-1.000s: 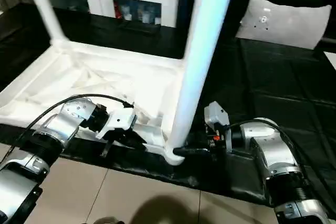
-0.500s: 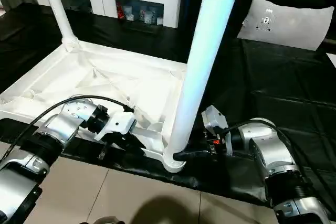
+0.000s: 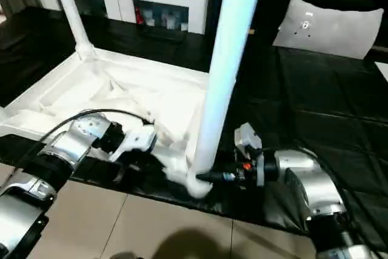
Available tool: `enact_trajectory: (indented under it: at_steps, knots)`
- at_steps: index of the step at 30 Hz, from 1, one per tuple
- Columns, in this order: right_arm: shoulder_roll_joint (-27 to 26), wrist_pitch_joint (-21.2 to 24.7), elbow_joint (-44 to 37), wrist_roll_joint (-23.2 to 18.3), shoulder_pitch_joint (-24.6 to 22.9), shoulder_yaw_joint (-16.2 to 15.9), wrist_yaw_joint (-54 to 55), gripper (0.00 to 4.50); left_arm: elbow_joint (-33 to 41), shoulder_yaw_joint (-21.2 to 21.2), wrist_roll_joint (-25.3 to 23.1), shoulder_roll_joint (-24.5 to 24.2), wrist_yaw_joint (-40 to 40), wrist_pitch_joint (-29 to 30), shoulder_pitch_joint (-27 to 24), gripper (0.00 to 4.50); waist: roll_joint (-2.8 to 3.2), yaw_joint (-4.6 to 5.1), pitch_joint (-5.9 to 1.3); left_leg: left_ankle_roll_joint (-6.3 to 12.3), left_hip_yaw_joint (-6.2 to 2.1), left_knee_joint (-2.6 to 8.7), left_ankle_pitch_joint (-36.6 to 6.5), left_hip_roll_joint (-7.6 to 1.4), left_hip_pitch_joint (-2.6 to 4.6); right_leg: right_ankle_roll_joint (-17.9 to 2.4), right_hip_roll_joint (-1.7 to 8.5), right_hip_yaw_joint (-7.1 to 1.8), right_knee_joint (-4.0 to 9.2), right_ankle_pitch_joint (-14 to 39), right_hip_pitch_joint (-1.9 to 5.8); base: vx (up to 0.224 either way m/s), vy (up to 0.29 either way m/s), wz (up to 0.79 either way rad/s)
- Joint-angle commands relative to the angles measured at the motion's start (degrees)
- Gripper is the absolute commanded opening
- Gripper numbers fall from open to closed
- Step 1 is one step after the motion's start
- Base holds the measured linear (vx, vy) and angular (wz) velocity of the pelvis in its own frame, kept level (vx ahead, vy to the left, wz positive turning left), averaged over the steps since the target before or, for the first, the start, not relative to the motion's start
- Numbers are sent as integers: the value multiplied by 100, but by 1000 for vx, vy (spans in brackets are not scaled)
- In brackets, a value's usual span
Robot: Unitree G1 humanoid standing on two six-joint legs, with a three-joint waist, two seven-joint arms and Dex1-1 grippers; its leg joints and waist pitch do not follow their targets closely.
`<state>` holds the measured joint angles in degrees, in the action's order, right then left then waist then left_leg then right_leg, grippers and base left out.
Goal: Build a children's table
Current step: Rotate leg to tighten
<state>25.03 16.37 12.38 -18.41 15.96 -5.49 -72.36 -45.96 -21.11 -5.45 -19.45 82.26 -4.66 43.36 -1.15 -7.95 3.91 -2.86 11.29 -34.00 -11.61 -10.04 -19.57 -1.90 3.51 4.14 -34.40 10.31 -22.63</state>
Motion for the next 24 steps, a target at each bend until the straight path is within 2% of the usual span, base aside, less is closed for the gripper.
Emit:
enact_trajectory:
  at_steps: [1, 2, 4, 5, 6, 7, 8, 10, 11, 12, 13, 14, 16, 18, 19, 20, 21, 24]
  knots:
    - [-318, 268, -50, 24, -31, -266, 433, 195, 86, 146, 60, 331, -799, 417, 111, 0, -23, 52, -281, 114, -202, 417, -1337, -326, 82, -551, 618, -285, 654, 3324, 188, 0, 0, 0]
    - [-470, 296, 13, 84, -2, -189, 766, 195, 118, 208, 91, 421, -975, 582, 118, 0, -44, 101, -270, 95, -231, 432, -1425, -301, 78, -373, 624, -251, 714, 3713, 213, 0, 0, 0]
    - [-766, 321, 157, 202, 91, -46, 1381, 195, 160, 290, 110, 589, -1292, 838, 138, 0, -13, 225, -264, 66, -269, 454, -1705, -312, 117, -280, 624, -203, 784, 3890, 201, 0, 0, 0]
    - [-1006, 371, 239, 314, 173, 47, 1869, 195, 174, 353, 101, 737, -1590, 1027, 166, 0, 0, 258, -262, 48, -271, 462, -1772, -324, 124, -309, 620, -202, 781, 3857, 194, 0, 0, 0]
    - [-1232, 390, 333, 416, 263, 113, 2302, 195, 161, 396, 79, 870, -1856, 1161, 201, 0, 29, 343, -286, -3, -307, 493, -1853, -352, 112, -412, 621, -177, 752, 3597, 216, -33, 53, -13]
    - [-1391, 374, 409, 519, 328, 147, 2627, 195, 142, 428, 51, 968, -2077, 1244, 231, 0, 34, 425, -297, -59, -346, 527, -1904, -366, 51, -480, 611, -137, 712, 3326, 270, 0, 0, 0]
    - [-1391, 374, 409, 519, 328, 147, 2627, 195, 142, 428, 51, 968, -2077, 1244, 231, 0, 32, 480, -293, -40, -341, 523, -1979, -349, 58, -475, 616, -110, 738, 3246, 269, 0, 0, 0]
    - [-1523, 415, 459, 575, 378, 170, 2912, 195, 124, 450, 16, 1043, -2284, 1317, 260, 0, 28, 513, -297, 17, -324, 504, -1976, -339, 79, -502, 654, -95, 749, 3207, 265, 0, 0, 0]
    - [-1809, 414, 637, 691, 497, 235, 3528, 195, 134, 495, -57, 1195, -2668, 1483, 293, 0, 38, 525, -302, 56, -312, 498, -1894, -339, 78, -572, 669, -117, 753, 3103, 250, 0, 0, 0]
    - [-1854, 422, 654, 709, 511, 246, 3629, 195, 149, 505, -73, 1219, -2728, 1523, 294, 0, 33, 554, -309, 56, -305, 503, -1786, -342, 52, -648, 659, -132, 727, 2900, 257, 0, 0, 0]
    - [-2053, 424, 784, 748, 592, 299, 3991, 195, 195, 552, -114, 1332, -2979, 1669, 305, 0, 27, 552, -315, 67, -298, 502, -1747, -342, 58, -676, 659, -141, 719, 2818, 253, 0, 0, 0]
    - [-2247, 357, 945, 833, 690, 340, 4382, 195, 193, 599, -180, 1447, -3325, 1734, 328, 0, 36, 571, -321, 81, -282, 495, -1621, -340, 48, -794, 659, -161, 682, 2592, 257, 0, 0, 0]
    - [-2423, 292, 1146, 876, 807, 398, 4721, 195, 175, 619, -239, 1545, -3592, 1767, 349, 0, 37, 569, -326, 98, -261, 481, -1562, -335, 67, -845, 650, -175, 680, 2458, 238, 0, 0, 0]
    - [-2717, 122, 1428, 1014, 984, 569, 5233, 195, 208, 677, -318, 1735, -4100, 1872, 360, 0, 44, 564, -337, 130, -240, 472, -1358, -334, 47, -968, 646, -198, 631, 2125, 253, 0, 0, 0]
    - [-2757, 36, 1474, 1057, 1012, 610, 5352, 229, 228, 686, -325, 1774, -4176, 1900, 357, 0, 40, 573, -336, 127, -232, 471, -1341, -339, 48, -991, 644, -202, 624, 2076, 244, 0, 0, 0]
    - [-2789, -116, 1525, 1127, 1039, 664, 5529, 229, 260, 693, -337, 1817, -4271, 1918, 353, 0, 37, 553, -344, 153, -219, 457, -1301, -324, 65, -1007, 637, -204, 625, 2032, 245, 0, 0, 0]
    - [-2790, -160, 1536, 1122, 1042, 671, 5548, 264, 264, 675, -348, 1810, -4273, 1908, 352, 0, 31, 536, -346, 210, -208, 452, -1186, -316, 51, -1023, 635, -213, 610, 1890, 258, 0, 0, 0]
    - [-2755, -255, 1443, 1084, 978, 693, 5468, 269, 264, 590, -396, 1726, -4179, 1821, 333, 0, 24, 490, -382, 365, -204, 456, -830, -332, 16, -1084, 630, -214, 536, 1413, 311, 0, 0, 0]
